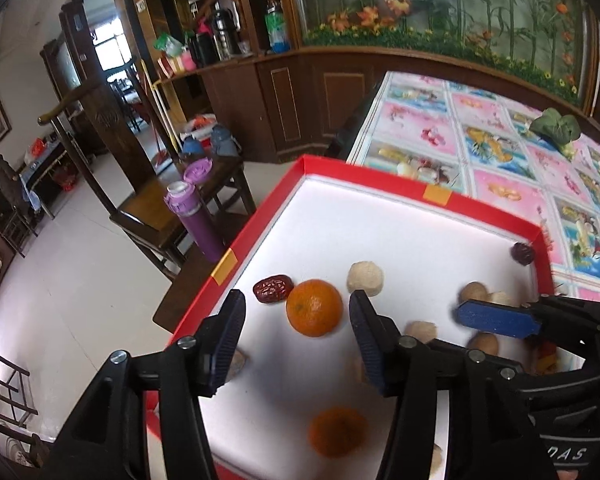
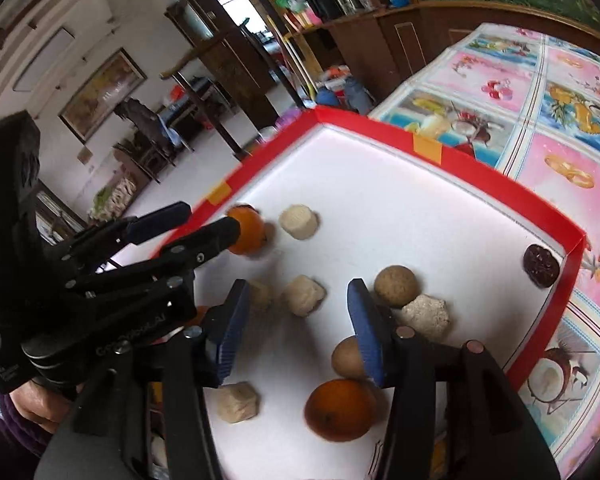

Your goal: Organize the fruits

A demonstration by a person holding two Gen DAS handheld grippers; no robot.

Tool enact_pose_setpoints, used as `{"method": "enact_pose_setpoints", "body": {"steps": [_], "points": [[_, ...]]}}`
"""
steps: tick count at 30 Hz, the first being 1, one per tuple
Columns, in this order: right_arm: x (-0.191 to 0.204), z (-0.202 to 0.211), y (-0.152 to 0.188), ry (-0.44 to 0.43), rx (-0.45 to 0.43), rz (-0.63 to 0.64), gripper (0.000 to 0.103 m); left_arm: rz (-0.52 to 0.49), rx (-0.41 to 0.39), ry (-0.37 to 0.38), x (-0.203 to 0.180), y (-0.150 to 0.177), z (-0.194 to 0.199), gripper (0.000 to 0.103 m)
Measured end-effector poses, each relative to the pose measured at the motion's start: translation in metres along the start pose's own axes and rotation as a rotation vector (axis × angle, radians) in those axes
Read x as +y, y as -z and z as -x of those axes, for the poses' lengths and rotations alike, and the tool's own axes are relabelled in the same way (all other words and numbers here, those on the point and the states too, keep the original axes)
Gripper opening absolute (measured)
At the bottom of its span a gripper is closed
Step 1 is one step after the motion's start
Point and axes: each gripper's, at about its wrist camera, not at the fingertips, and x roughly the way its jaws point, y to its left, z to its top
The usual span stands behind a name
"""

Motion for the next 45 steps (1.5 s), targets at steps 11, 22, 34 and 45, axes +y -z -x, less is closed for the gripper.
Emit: {"method": "enact_pose_setpoints", "body": {"steps": [11, 22, 34, 45], "points": [[-0.002, 0.074, 0.026, 0.050, -0.212, 0.003, 0.057, 0.047, -0.208, -0.010, -0.014, 0.001, 0.082, 0.080], [0.034, 0.183, 0.102, 0.341, -0.549, 0.115, 0.075, 0.098, -0.377, -0.009, -0.028, 0.020, 0.147, 0.098], [0.072, 0.248, 0.152, 0.368, -0.699, 0.114, 0.103, 0.098, -0.461, 0.002, -0.036, 0.055, 0.190, 0.103], [0.087, 0.261, 0.167, 0.435, -0.725, 0.136, 0.103, 0.078, -0.489, 0.043, -0.040, 0.072, 0.207, 0.103]]}}
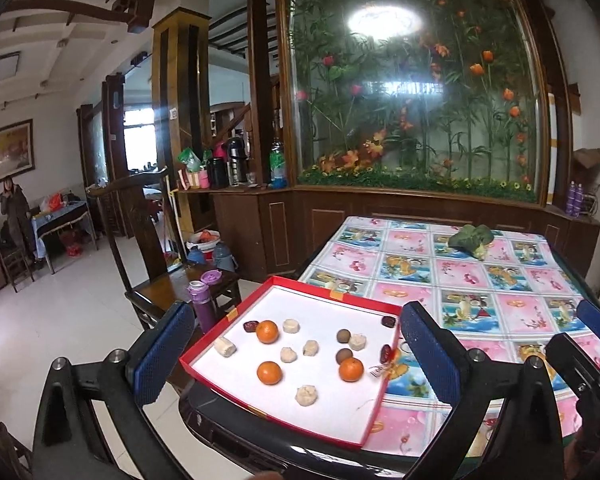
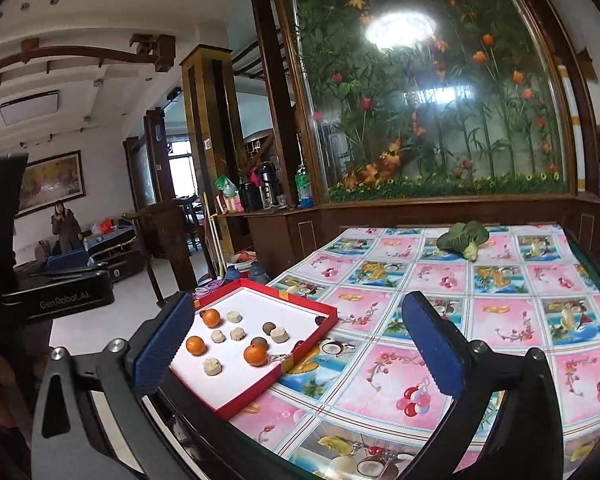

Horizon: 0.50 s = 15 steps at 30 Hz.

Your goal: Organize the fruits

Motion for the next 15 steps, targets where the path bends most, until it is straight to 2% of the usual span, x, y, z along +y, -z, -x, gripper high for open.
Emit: {"method": "enact_pose_setpoints", "body": {"steps": [6, 15], "points": [[0.008, 0.002, -0.001, 0.002, -0.006, 0.033, 0.103, -0.028, 0.027, 0.045, -0.004, 0.004, 0.001, 0.103], [0.015, -0.009, -0.001, 0.010, 0.020, 0.042, 0.103, -0.018, 0.034, 0.043, 0.001, 0.007, -0.002, 0.103]]}}
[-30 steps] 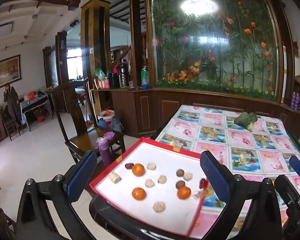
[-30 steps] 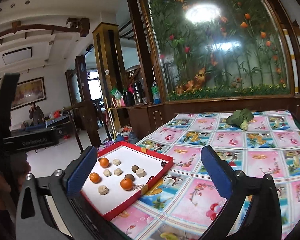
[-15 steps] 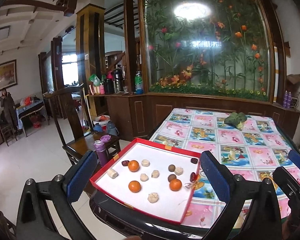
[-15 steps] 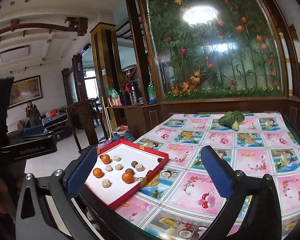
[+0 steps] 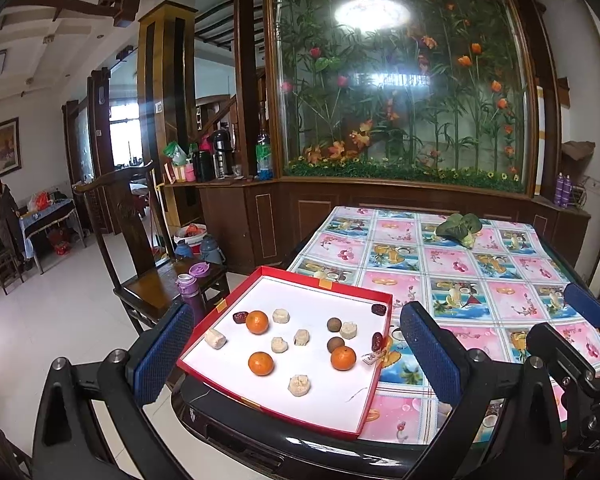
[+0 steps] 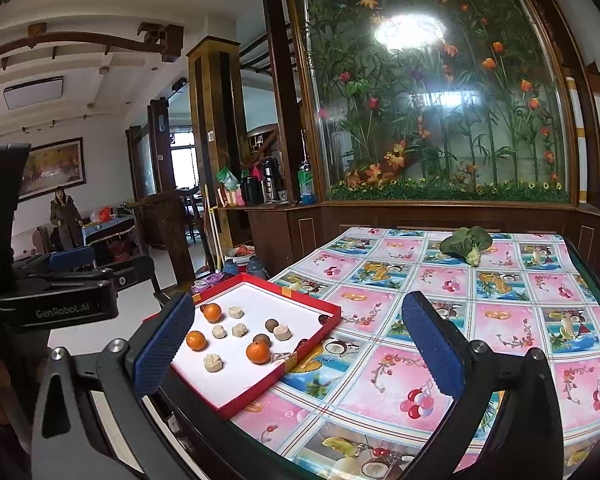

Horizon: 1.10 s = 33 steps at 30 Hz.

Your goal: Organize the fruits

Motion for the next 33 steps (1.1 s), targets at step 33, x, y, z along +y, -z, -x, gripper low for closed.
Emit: {"method": "enact_pose_setpoints", "body": {"steps": [33], "points": [[0.034, -0.045, -0.003, -0.090, 0.076, 0.033, 0.103, 0.074, -0.010, -0.063, 0.044, 0.003, -0.017, 0.103]]}}
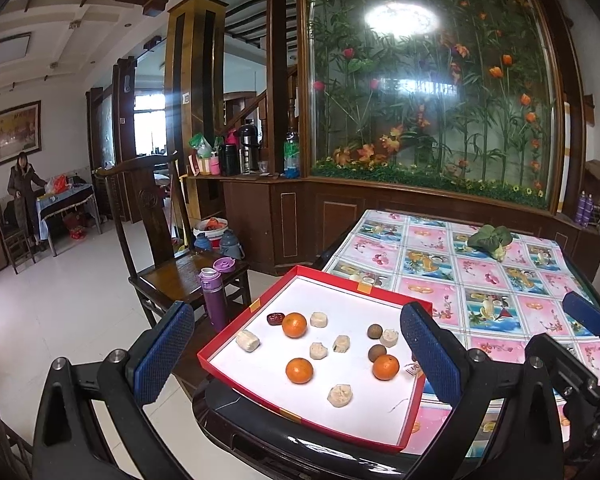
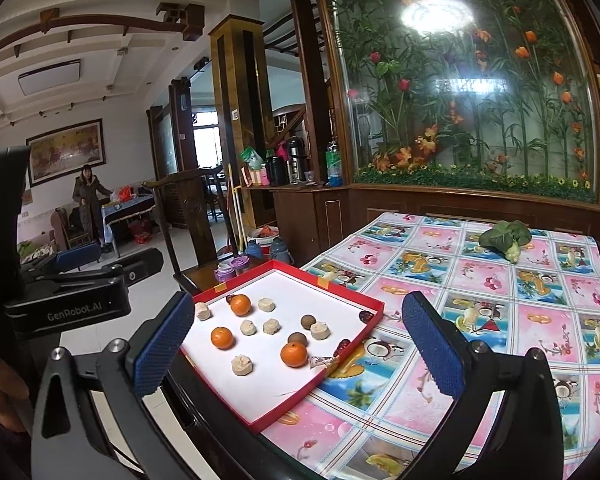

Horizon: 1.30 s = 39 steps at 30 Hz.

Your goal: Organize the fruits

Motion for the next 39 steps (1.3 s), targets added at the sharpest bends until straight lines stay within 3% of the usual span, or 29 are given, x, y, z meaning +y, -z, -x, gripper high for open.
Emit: {"method": "enact_pose_setpoints", "body": {"steps": [15, 39], "points": [[0.021, -0.018, -0.003, -0.019, 0.028, 0.052, 0.103, 0.036, -0.005, -0.026, 0.021, -0.005, -0.006, 0.103], [0.029, -0.051, -0.005, 0.035, 0.083, 0.062, 0.103, 0.050, 0.032, -0.017, 0.034, -0.014, -0.031, 0.103]]}}
